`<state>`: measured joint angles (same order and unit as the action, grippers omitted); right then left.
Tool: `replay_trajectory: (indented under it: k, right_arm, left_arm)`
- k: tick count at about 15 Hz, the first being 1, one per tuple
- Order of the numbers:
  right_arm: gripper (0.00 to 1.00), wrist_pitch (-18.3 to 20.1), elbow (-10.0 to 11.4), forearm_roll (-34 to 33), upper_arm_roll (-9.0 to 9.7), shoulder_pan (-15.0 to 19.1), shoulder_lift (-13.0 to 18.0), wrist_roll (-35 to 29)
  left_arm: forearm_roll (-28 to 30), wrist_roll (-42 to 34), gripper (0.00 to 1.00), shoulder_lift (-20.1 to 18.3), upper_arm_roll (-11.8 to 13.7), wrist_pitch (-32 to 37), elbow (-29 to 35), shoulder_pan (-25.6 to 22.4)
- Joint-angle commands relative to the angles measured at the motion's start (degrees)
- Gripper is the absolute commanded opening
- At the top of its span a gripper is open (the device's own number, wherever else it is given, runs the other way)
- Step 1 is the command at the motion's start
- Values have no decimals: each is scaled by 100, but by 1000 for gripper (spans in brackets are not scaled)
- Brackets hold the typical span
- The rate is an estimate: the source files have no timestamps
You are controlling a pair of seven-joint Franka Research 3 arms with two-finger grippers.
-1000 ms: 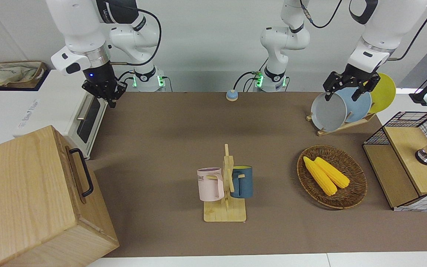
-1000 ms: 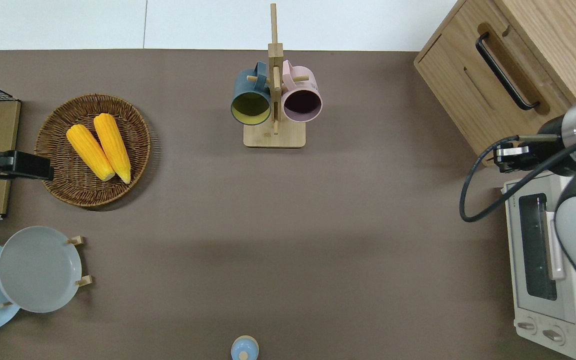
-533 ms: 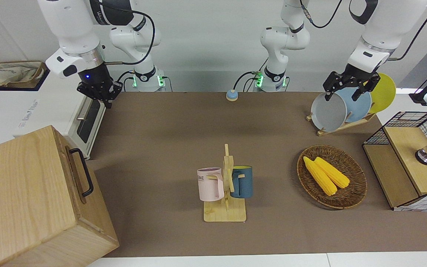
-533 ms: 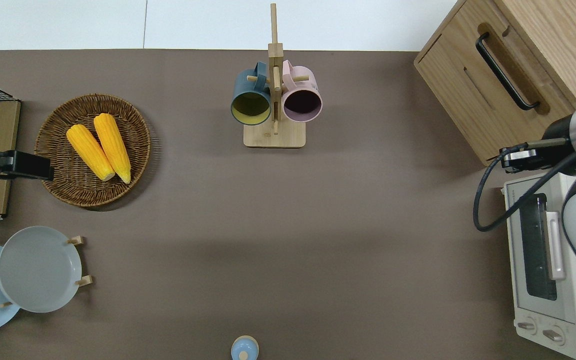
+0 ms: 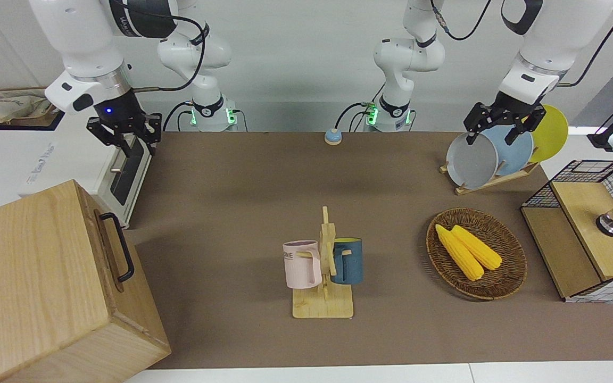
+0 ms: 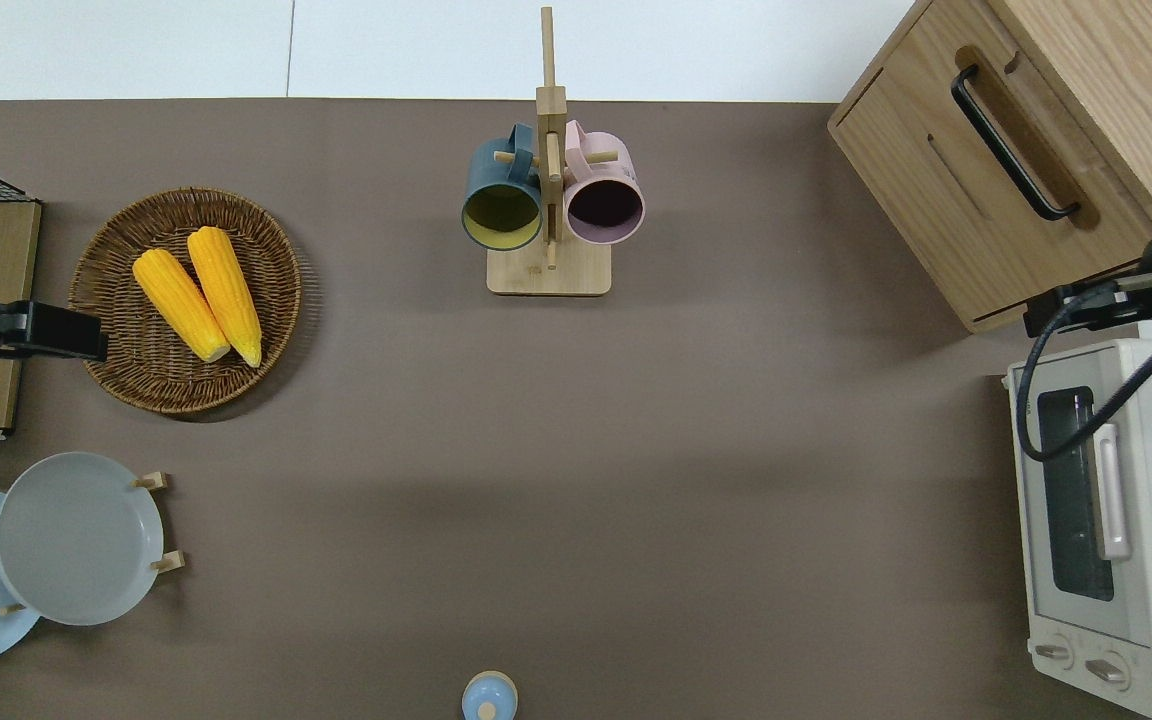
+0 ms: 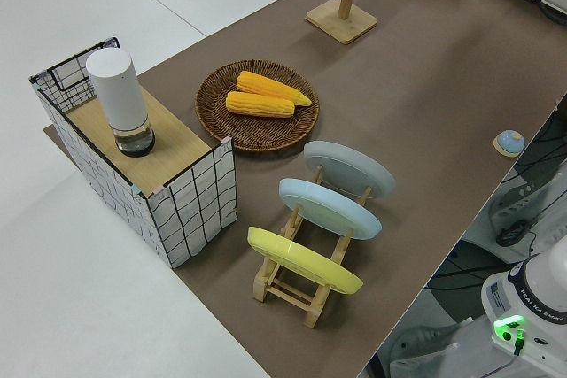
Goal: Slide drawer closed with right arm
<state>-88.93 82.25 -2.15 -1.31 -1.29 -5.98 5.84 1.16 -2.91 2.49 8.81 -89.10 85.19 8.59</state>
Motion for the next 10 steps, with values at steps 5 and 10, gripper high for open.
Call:
replay_trajectory:
  k: [5, 10]
  right_arm:
    - [981, 60, -183, 145, 122, 50, -96, -180]
    - [983, 60, -192, 442, 166, -12, -96, -188]
  left_arm:
    - [-72, -43, 995, 76, 95, -2, -117, 99]
    - [-72, -43, 995, 76, 95, -2, -117, 99]
